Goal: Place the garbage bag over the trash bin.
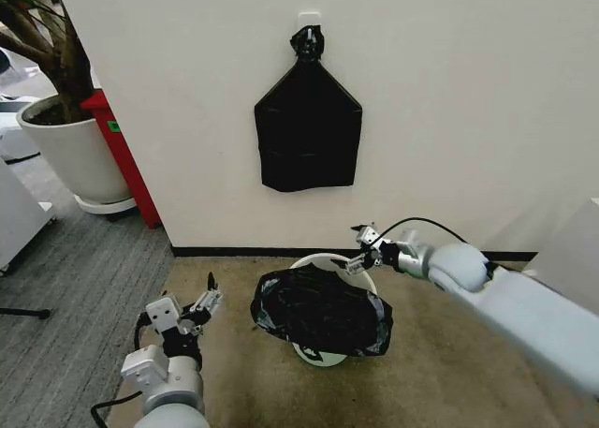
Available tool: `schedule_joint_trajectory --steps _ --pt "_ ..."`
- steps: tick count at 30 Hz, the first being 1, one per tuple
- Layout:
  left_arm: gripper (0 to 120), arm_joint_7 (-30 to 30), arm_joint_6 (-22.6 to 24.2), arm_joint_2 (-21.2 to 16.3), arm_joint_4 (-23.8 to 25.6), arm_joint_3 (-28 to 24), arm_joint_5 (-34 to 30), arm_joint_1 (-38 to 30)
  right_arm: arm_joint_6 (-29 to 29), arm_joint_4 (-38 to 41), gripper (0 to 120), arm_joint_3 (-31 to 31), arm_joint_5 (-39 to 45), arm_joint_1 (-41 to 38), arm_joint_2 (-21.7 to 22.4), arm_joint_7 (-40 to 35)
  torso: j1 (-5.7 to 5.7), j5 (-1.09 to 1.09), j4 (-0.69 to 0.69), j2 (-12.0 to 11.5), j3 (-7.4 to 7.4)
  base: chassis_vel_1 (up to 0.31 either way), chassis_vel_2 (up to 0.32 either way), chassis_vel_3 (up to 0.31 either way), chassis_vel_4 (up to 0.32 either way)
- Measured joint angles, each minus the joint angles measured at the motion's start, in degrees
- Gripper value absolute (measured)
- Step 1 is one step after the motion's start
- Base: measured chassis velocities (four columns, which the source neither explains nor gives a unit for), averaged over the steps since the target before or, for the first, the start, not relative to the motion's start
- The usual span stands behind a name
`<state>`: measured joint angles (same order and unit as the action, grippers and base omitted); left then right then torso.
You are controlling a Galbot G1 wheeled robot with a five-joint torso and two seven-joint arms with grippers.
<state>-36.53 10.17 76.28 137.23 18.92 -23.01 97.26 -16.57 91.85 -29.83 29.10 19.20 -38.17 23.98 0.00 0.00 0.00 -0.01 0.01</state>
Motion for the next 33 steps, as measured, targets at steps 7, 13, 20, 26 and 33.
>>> schedule_joint_trajectory --steps 7,13,20,26,33 --pt "100 1.08 -0.73 2.54 -1.04 -1.67 2.19 0.87 -0.73 -4.03 100 -7.41 1.53 -8.23 -1.71 1.05 0.0 0.0 -0.02 0.0 -0.01 0.0 0.0 0.0 0.0" --pt "100 1.84 -1.48 5.6 -0.82 -2.21 4.31 1.94 -0.89 -7.28 100 -16.42 2.87 -13.64 -6.52 1.22 0.0 -0.01 -0.01 0.0 -0.01 0.0 0.0 0.0 0.0" --pt "100 1.93 -2.37 5.25 -0.3 -1.45 5.47 2.82 -0.56 -11.53 100 -24.66 2.56 -18.49 -12.11 4.11 0.0 -0.01 0.02 0.0 -0.01 0.0 0.0 0.0 0.0" --pt "100 2.34 -2.38 5.64 -0.45 -1.66 5.89 2.66 0.3 -14.16 100 -28.48 2.09 -20.88 -13.8 5.87 0.0 0.0 -0.01 0.0 -0.01 0.0 0.0 0.0 0.0" --pt "100 2.34 -2.55 4.97 -1.22 -1.72 5.93 2.26 0.9 -16.58 92 -29.9 1.04 -20.66 -14.8 6.15 0.0 0.0 -0.02 0.0 -0.01 0.0 0.0 0.0 0.0"
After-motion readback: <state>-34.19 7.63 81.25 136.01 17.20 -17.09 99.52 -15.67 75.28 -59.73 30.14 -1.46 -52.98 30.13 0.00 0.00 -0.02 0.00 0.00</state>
